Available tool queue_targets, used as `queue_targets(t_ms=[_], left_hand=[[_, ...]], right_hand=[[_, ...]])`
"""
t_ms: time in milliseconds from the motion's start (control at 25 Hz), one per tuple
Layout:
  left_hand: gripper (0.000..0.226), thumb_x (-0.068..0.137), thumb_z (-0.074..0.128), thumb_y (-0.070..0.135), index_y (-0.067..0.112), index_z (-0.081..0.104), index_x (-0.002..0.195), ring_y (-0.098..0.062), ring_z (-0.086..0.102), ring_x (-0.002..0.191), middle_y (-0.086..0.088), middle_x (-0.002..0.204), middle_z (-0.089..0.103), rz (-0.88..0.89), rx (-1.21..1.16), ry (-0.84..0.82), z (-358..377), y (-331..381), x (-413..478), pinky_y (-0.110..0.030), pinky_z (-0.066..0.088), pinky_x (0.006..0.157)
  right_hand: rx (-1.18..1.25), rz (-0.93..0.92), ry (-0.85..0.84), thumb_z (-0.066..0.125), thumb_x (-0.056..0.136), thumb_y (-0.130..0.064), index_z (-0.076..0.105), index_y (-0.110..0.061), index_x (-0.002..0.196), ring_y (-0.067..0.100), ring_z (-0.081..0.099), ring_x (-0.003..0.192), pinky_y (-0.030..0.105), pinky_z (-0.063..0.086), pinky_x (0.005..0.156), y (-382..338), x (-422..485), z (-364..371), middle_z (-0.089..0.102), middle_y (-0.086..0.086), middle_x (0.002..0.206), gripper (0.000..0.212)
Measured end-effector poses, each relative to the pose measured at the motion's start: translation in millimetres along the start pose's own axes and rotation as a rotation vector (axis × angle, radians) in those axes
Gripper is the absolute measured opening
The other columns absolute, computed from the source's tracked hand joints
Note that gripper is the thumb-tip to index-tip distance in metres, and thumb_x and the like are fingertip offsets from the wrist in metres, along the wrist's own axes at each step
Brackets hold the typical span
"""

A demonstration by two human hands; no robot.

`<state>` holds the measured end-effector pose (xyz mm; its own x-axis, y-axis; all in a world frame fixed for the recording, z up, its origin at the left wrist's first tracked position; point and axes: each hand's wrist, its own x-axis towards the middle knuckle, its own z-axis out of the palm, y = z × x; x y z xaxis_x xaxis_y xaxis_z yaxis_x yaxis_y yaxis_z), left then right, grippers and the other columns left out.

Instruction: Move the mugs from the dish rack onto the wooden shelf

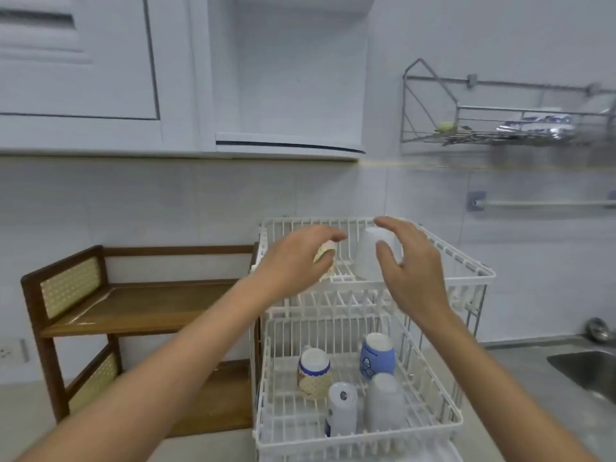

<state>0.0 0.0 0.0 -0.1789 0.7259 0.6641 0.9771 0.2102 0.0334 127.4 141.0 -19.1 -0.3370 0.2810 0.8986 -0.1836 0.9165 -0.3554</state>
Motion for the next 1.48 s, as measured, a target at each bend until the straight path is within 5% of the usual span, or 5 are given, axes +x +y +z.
queue_targets(t_ms=[160,360,840,1240,1480], left_hand=[[0.080,0.087,0.061,0.006,0.026,0.018,0.151,-0.027,0.013,0.146,-0.007,0.160,0.013,0.128,0.849,-0.513,17,-31,53,-0.046,0.016,0.118],[0.099,0.085,0.067,0.018,0.028,-0.006,0.152,-0.030,-0.004,0.147,-0.010,0.161,-0.003,0.387,1.280,-0.726,53,-51,79,-0.054,0.003,0.118],[0.084,0.080,0.069,0.007,0.015,0.015,0.144,-0.032,0.036,0.126,-0.019,0.140,0.035,0.450,1.336,-0.574,76,-75,76,-0.044,0.032,0.104],[0.099,0.052,0.077,0.068,0.018,0.044,0.131,-0.023,0.061,0.093,-0.003,0.112,0.062,-0.373,0.365,0.273,-33,-47,-1,-0.038,0.049,0.075],[0.083,0.042,0.072,0.074,0.048,0.039,0.114,0.000,0.058,0.093,0.022,0.104,0.058,-0.800,-0.239,0.528,-71,-40,-117,-0.022,0.049,0.061]], right_hand=[[-0.436,0.096,-0.565,0.053,0.090,-0.020,0.053,-0.017,0.131,0.023,0.042,0.130,0.039,0.038,0.105,40,72,25,0.049,0.003,0.142,0.041],[-1.129,-0.338,-1.128,0.062,0.083,-0.029,0.036,-0.032,0.141,0.025,0.028,0.139,0.048,0.034,0.107,91,98,63,0.029,-0.001,0.153,0.063],[-1.672,-0.588,-0.953,0.052,0.096,-0.027,0.028,-0.012,0.143,0.042,0.038,0.128,0.062,0.034,0.100,117,82,95,0.038,0.013,0.140,0.055],[-0.247,0.365,-0.431,0.075,0.051,-0.061,0.045,-0.026,0.105,0.013,0.060,0.078,0.028,0.047,0.057,66,75,4,0.058,-0.010,0.092,0.071],[0.714,0.390,-0.444,0.079,0.046,-0.053,0.058,-0.027,0.112,0.010,0.071,0.085,0.033,0.059,0.066,-27,47,25,0.074,-0.004,0.097,0.074]])
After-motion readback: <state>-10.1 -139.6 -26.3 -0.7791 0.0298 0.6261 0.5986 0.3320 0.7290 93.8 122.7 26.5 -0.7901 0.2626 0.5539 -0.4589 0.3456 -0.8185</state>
